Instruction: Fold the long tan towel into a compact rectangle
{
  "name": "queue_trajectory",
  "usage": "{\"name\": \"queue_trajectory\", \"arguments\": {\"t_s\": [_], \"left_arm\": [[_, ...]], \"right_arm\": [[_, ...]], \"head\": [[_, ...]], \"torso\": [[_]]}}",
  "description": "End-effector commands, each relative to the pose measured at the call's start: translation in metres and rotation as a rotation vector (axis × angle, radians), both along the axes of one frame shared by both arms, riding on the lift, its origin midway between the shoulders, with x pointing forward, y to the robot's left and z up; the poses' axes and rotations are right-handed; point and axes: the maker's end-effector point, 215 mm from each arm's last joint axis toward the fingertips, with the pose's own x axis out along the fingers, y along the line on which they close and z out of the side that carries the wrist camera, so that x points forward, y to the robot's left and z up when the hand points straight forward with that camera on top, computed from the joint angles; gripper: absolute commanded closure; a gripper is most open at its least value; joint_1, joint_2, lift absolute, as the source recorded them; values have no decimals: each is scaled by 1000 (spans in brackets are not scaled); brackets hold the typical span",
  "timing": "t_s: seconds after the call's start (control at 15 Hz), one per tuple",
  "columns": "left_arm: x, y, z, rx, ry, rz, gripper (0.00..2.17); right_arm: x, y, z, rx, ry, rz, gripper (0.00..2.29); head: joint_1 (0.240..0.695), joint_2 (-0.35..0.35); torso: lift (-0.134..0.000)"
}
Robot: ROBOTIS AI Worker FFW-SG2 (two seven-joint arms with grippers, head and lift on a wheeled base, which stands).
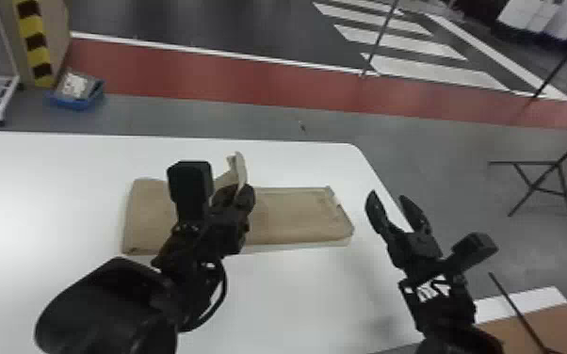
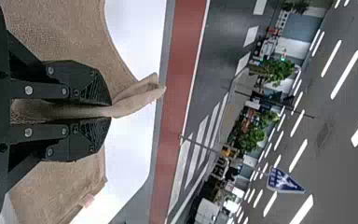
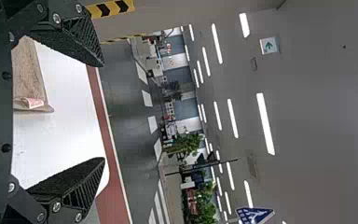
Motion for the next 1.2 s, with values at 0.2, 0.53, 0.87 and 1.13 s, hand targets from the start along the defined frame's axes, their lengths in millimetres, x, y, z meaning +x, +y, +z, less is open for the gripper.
{"name": "queue_trajectory", "arguments": {"t_s": [0.2, 0.53, 0.87, 1.13], "left_arm": [[-12, -21, -32, -50, 121, -110, 36], [-11, 19, 25, -35, 64, -53, 83], [24, 178, 30, 163, -35, 137, 90], [25, 291, 21, 331, -76, 258, 90]], "right_arm": [[9, 27, 4, 7, -4, 34, 191], [26, 92, 14, 19, 37, 118, 215], [32, 161, -22, 35, 234, 199, 218], [27, 199, -54, -38, 342, 207, 346]], "head": [[695, -350], [695, -350], [695, -347], [695, -169]], "torso": [[-123], [-123], [-123], [-123]]}}
